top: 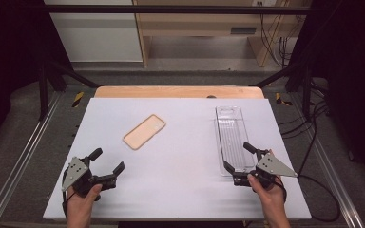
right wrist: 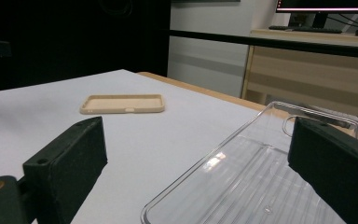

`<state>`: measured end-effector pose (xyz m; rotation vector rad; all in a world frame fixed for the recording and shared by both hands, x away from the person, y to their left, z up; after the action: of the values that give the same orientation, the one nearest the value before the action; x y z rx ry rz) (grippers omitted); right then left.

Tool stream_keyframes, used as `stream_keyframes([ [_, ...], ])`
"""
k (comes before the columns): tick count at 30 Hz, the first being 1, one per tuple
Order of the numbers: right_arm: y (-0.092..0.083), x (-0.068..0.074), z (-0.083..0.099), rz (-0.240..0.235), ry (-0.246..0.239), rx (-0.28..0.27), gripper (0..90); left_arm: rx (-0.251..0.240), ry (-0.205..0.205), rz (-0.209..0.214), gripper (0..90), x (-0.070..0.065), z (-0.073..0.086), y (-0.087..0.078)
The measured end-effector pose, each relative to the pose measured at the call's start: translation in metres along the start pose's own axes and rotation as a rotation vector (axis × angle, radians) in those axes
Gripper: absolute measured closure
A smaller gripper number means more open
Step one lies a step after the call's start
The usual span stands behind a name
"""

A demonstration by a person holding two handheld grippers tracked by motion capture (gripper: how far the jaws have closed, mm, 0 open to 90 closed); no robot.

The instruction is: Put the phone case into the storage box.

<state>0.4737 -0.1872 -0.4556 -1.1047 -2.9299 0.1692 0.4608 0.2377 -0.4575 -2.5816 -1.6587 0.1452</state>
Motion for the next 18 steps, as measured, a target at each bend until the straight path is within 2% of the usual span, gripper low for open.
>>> stream_keyframes([
  [3,0.000,0.001,0.000,0.001,-0.005,0.000,4.3,0.013,0.003,-0.001,1.1,-0.003,0.000,0.001],
  [4,-0.001,0.002,0.000,0.001,-0.010,0.003,4.3,0.031,0.029,0.006,1.3,-0.007,0.001,0.001],
  [8,-0.002,0.003,0.000,0.001,-0.014,0.008,4.1,0.057,0.060,-0.001,1.9,-0.009,0.005,0.007],
  [13,-0.002,0.005,0.000,-0.008,-0.016,0.010,4.2,0.074,0.052,-0.008,2.8,-0.011,0.004,0.014],
  [14,-0.002,0.007,0.000,-0.012,-0.031,0.025,4.3,0.088,0.055,-0.017,3.1,-0.012,0.004,0.018],
  [18,-0.002,0.007,0.000,-0.011,-0.034,0.023,4.1,0.117,0.051,-0.007,3.3,-0.015,0.004,0.026],
])
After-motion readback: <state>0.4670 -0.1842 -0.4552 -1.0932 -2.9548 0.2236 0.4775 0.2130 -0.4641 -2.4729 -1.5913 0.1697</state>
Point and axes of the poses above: each handheld gripper's, and its own axes: y roughly forward along the jaws, z roughly out of its underside, x roughly to its left, the point moved 7 cm from there along y, roughly forward along the jaws, and after that the axes turned 9 degrees about -z, right-handed, at the moved point
